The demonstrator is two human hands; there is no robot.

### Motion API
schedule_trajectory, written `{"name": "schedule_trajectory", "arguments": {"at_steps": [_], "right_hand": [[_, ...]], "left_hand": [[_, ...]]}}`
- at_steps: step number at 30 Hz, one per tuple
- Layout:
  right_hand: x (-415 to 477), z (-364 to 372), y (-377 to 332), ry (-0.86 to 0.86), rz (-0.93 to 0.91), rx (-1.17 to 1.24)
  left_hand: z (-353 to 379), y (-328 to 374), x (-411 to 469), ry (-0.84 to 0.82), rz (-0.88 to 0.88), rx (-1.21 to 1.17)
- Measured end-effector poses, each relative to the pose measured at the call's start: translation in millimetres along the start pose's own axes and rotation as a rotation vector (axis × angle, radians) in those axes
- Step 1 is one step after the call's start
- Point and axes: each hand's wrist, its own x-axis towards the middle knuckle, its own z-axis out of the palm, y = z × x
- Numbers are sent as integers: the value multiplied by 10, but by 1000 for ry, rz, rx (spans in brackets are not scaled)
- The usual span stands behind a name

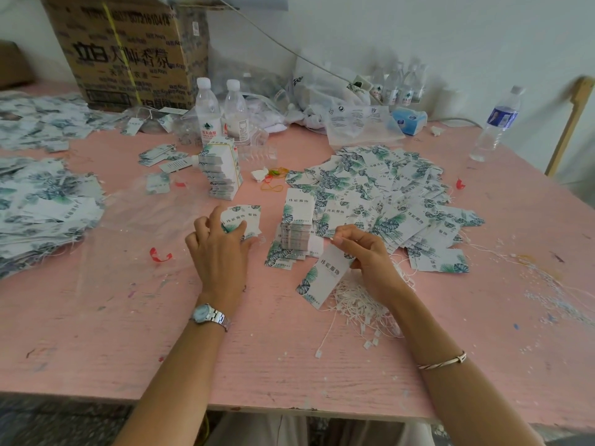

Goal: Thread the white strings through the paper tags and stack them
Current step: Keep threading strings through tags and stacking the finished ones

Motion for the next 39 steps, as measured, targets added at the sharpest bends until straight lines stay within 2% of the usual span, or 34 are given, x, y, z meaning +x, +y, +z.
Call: {"name": "schedule_trajectory", "arguments": {"at_steps": [8, 26, 31, 34, 37, 39], "right_hand": [[5, 1, -21, 7, 4, -14], [14, -11, 7, -2, -23, -14], [16, -23, 22, -2, -22, -22], [14, -26, 24, -9, -26, -26], [14, -24, 26, -20, -31, -25], [14, -26, 35, -33, -35, -13]], "left_hand": [[-9, 57, 0, 76, 23, -22], [-49, 81, -14, 116, 53, -47], [-48, 87, -13, 284, 101, -109], [-59, 103, -6, 484, 148, -167], [-75, 159, -22, 714, 280, -202], [-76, 209, -45, 783, 415, -247]]}}
